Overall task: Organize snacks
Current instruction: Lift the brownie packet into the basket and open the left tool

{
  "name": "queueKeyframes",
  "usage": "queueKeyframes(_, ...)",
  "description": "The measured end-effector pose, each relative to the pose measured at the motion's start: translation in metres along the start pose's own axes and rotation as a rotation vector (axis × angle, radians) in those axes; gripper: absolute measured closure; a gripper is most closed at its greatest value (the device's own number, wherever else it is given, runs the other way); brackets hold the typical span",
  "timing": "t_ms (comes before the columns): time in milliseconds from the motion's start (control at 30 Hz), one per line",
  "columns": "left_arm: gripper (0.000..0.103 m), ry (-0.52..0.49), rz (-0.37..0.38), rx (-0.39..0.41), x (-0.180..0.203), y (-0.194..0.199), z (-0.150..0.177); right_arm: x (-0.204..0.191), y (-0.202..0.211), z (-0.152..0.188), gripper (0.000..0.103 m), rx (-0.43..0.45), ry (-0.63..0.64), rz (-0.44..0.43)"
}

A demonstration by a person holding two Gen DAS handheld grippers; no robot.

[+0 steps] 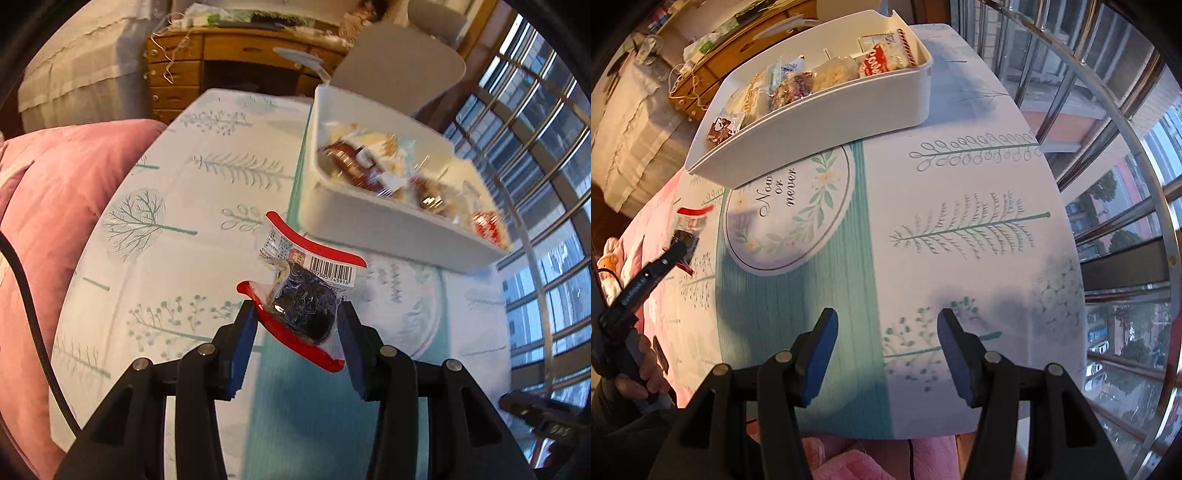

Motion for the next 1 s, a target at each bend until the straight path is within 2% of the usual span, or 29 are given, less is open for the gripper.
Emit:
queueKeyframes(267, 0.06, 0.023, -0.008, 0.105, 0.049, 0.028, -0.026, 0.024, 0.001, -0.009, 0.047, -0.009, 0.092, -0.065)
queueKeyframes(433, 0.06, -0.009, 0.009, 0.156, 0.082, 0.03, -0.053, 0.038, 0.0, -0.033, 0.044, 0.011, 0.099, -0.091)
queueKeyframes(733, 0.06, -0.098, 0.049, 0.207, 0.143, 0.009, -0.1, 0.052, -0.009, -0.07, 0.039, 0.043, 0.088, -0.124)
queueKeyframes(1000, 0.059, -0.176, 0.088, 0.206, 0.188, -0.03, -0.118, 0.056, -0.023, -0.063, 0.039, 0.02, 0.081, -0.165)
Point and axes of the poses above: each gripper's, at about its wrist camera, not at the fingertips, and y roughly against the way its jaws point, x to its right, z to its underside, the point moved 4 cm from there along -y, roughly the way its jaws point, and after that the axes turned 9 degrees about x, right-handed, at the moved point
